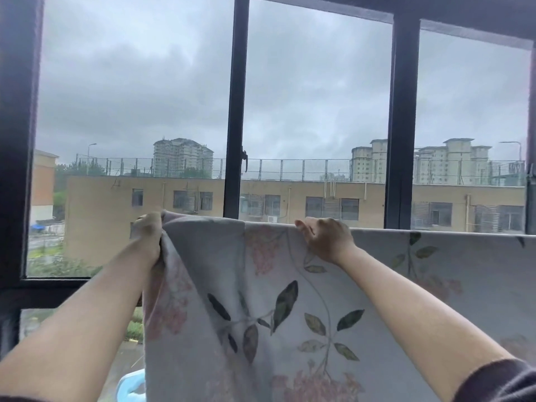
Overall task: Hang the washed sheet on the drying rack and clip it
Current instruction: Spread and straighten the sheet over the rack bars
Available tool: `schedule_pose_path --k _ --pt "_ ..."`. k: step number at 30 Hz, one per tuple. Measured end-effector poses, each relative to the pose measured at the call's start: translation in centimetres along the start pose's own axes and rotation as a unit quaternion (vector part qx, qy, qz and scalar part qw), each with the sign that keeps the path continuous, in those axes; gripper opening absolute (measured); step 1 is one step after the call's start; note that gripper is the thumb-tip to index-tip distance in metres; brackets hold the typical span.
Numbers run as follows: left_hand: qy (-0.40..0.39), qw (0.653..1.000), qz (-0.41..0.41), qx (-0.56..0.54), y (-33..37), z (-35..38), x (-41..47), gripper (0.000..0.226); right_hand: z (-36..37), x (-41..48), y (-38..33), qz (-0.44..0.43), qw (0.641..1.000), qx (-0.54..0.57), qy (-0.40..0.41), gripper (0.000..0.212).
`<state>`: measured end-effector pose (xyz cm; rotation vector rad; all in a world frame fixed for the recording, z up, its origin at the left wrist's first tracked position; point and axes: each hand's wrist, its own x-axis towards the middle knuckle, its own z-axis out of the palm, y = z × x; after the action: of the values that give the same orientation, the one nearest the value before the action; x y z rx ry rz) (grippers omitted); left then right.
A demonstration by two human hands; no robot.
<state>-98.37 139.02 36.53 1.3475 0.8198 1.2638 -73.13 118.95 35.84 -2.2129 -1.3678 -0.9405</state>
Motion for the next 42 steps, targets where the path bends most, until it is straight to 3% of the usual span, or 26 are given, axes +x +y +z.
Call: schedule_pose_path --k 2,4,7,9,10,11,12,14,15,16,18,20,24,26,30,34,37,39,42 --pt "-0.109 0.993 -0.037 0.000 0.2 -0.1 -0.8 0.046 0.2 0.0 0.1 0.000 1.000 0.008 -0.001 0.047" --pt "-0.169 0.982 -0.002 0.080 -0.3 0.9 -1.6 0.037 0.4 0.1 0.2 0.004 1.000 -0.001 0.003 0.052" --pt "-0.129 0.978 0.067 0.150 -0.8 2.7 -2.4 0.018 0.5 -0.1 0.3 0.006 1.000 -0.012 0.011 0.053" --pt "-0.090 0.983 0.029 0.158 -1.0 2.1 -1.7 0.008 0.3 -0.4 0.5 0.010 1.000 0.001 0.005 0.051" --pt "-0.086 0.979 -0.002 0.185 -1.0 1.3 -1.4 0.016 0.1 -0.5 0.6 0.011 1.000 0.005 0.001 0.050" --pt "-0.107 0.955 -0.036 0.273 -0.9 0.4 -1.4 0.030 0.0 -0.7 0.6 0.013 1.000 0.006 -0.005 0.047" --pt "-0.124 0.908 -0.055 0.396 -0.9 -0.4 -1.3 0.045 0.0 -0.7 0.6 0.010 1.000 0.005 -0.008 0.044" --pt "-0.043 0.761 -0.024 0.647 -1.0 -1.2 -1.2 0.078 0.0 -0.8 0.4 -0.010 1.000 0.024 -0.004 0.036" --pt "0.004 0.725 0.035 0.688 -0.8 -0.9 -1.4 0.084 0.1 -0.7 0.3 -0.022 0.999 0.049 0.003 0.032" --pt "0.032 0.733 0.118 0.669 -0.9 -0.1 -1.7 0.083 0.0 -0.8 0.4 -0.032 0.996 0.077 0.010 0.028" --pt "-0.016 0.780 0.300 0.548 -0.9 1.8 -2.5 0.064 -0.1 -0.7 0.3 -0.044 0.991 0.125 0.020 0.022" --pt "-0.070 0.771 0.410 0.482 -1.6 4.1 -3.6 0.043 -0.1 -0.7 0.8 -0.025 0.990 0.138 0.025 0.021" --pt "-0.004 0.738 0.493 0.461 -2.3 6.2 -3.9 0.009 0.1 -0.9 2.4 0.015 0.996 0.090 0.026 0.028" --pt "0.003 0.720 0.523 0.456 -2.0 6.4 -3.5 0.007 0.1 -1.1 3.2 0.006 0.991 0.130 0.024 0.022" --pt "0.008 0.700 0.535 0.473 -1.3 6.4 -3.0 0.016 -0.3 -0.9 3.3 0.012 0.982 0.184 0.041 0.017" --pt "0.086 0.779 0.436 0.442 -2.4 4.0 -1.8 0.011 -0.7 -0.3 2.8 0.023 0.984 0.178 0.017 0.043" --pt "0.146 0.804 0.319 0.481 -3.6 2.3 -1.3 0.020 -0.8 -0.3 2.9 0.006 0.986 0.166 -0.026 0.028" --pt "0.135 0.810 0.294 0.490 -3.6 2.7 -1.6 0.025 -0.8 -0.3 2.8 -0.005 0.985 0.170 -0.019 0.018" --pt "0.031 0.821 0.367 0.436 -3.3 4.5 -2.3 0.021 -0.8 -0.3 2.5 0.019 0.986 0.159 0.043 0.015"
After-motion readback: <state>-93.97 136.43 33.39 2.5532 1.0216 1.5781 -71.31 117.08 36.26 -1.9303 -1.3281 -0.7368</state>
